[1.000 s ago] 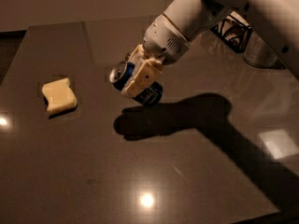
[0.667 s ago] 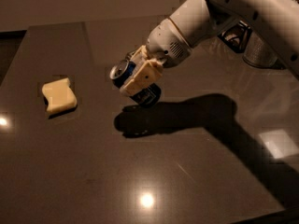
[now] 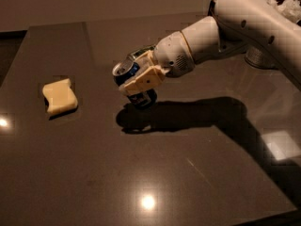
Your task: Place pepsi can upright
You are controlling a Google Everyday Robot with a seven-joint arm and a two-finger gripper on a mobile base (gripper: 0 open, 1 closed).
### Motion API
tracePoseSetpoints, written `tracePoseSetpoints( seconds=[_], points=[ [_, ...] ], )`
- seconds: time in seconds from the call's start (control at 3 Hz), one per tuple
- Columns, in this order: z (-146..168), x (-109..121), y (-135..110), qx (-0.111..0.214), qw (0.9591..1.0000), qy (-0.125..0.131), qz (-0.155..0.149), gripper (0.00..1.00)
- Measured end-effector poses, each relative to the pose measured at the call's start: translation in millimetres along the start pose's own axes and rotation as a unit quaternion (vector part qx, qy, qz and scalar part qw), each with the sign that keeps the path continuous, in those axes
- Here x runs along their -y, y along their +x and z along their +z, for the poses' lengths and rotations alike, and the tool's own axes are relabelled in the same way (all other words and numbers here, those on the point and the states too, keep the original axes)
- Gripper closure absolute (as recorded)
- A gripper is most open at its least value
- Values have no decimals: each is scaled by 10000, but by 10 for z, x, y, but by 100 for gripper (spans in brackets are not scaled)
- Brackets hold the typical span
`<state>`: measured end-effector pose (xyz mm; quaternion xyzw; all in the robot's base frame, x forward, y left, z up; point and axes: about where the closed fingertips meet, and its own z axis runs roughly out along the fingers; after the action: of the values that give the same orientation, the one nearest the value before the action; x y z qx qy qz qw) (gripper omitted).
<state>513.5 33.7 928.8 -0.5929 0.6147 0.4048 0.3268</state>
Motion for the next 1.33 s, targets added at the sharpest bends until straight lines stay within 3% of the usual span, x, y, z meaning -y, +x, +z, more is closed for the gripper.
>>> tracePoseSetpoints(
  seconds=[0.33,0.67,1.0,1.33],
  points=[
    [4,61,28,609,9979,155,124,100],
    [-25,125,55,1121,9929,344,219,100],
    [-60,180,102,1550,9860,552,276,84],
    [-38,210,178,1761,9813,717,284,61]
  ],
)
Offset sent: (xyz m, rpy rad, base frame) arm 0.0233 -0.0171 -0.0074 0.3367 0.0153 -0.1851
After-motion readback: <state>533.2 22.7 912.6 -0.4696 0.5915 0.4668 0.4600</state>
